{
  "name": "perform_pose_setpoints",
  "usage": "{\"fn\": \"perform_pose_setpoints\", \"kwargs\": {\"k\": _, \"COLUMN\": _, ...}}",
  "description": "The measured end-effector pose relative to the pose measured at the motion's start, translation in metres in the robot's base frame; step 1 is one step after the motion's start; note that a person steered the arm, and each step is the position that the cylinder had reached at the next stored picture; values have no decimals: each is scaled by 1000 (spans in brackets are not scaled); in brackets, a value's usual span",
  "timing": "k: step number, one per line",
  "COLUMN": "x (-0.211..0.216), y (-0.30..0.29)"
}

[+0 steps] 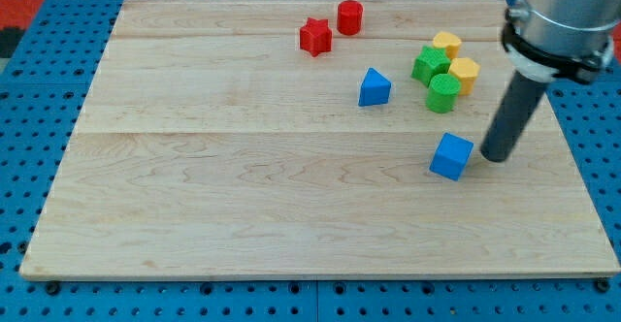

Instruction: Move blue blocks into red star

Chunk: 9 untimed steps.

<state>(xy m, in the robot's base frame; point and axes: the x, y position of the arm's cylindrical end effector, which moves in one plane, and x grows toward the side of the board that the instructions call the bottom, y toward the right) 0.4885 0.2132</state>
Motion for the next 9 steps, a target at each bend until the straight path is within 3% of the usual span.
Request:
{"fn": "perform_pose_setpoints", "kwargs": {"k": 1, "x": 24, "y": -37}}
{"fn": "perform_pose_setpoints", "kwargs": {"k": 4, "x": -35, "y": -117}}
{"fn": "perform_pose_setpoints", "kwargs": {"k": 9, "x": -45, "y": -77}}
